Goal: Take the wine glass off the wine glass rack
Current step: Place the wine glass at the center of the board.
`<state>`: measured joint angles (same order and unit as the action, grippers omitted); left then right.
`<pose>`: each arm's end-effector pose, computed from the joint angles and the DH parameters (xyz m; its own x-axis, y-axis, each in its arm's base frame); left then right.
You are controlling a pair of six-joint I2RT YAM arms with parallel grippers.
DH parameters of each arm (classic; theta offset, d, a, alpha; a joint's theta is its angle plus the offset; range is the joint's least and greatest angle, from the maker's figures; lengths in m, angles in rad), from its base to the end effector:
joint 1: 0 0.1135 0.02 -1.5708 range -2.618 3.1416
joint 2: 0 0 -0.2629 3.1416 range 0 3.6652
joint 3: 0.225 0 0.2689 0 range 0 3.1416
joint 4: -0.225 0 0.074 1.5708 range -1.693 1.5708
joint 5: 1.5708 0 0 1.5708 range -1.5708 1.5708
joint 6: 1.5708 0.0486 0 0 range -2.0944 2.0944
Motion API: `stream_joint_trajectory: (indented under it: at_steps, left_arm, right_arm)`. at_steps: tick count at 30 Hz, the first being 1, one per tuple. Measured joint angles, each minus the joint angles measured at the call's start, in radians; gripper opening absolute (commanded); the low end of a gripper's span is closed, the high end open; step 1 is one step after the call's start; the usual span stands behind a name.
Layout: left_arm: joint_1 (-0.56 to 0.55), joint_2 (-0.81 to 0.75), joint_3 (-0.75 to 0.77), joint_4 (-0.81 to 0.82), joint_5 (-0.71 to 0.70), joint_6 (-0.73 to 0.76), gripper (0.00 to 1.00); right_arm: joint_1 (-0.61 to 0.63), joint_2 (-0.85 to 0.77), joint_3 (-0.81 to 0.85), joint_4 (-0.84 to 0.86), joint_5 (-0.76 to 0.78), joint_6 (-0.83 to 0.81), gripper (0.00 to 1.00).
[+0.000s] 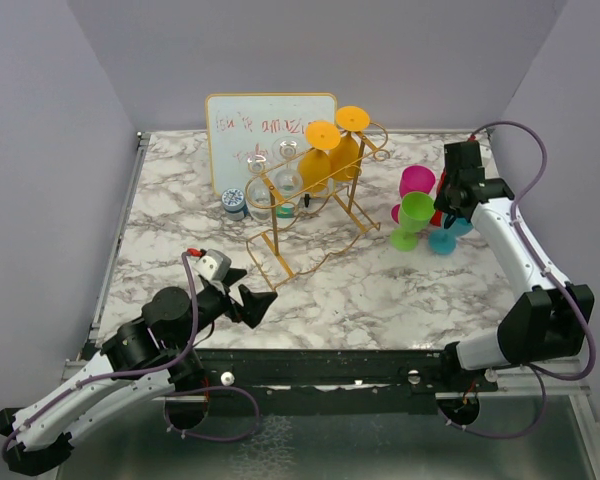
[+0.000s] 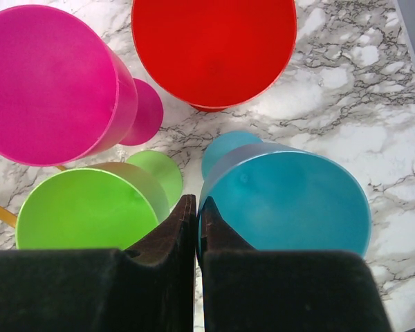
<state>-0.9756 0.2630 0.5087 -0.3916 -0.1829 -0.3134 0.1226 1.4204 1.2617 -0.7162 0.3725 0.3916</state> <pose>0.0781 -0.0996 0.2861 -0.2974 -0.1014 -0.9493 0.6535 0.7033 -0.2799 0.3251 0.0222 0.2997 -0.6591 0.2770 -0.6992 0.3995 0.9166 -0.0135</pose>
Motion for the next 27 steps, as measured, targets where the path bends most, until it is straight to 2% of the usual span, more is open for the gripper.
stream_joint_trajectory:
  at_steps: [6, 17, 27]
  left_arm:
    - [0.0, 0.047, 0.0, 0.0, 0.01, -0.005, 0.99]
    - [0.0, 0.069, 0.0, 0.0, 0.027, -0.008, 0.99]
    - [0.0, 0.069, 0.0, 0.0, 0.037, -0.008, 0.99]
  right_arm:
    - [0.0, 0.042, 0.017, 0.001, -0.022, -0.018, 0.1]
    - [0.0, 0.043, 0.017, 0.001, -0.021, -0.019, 0.13]
    - [0.0, 0.049, 0.038, -0.004, -0.016, -0.019, 0.21]
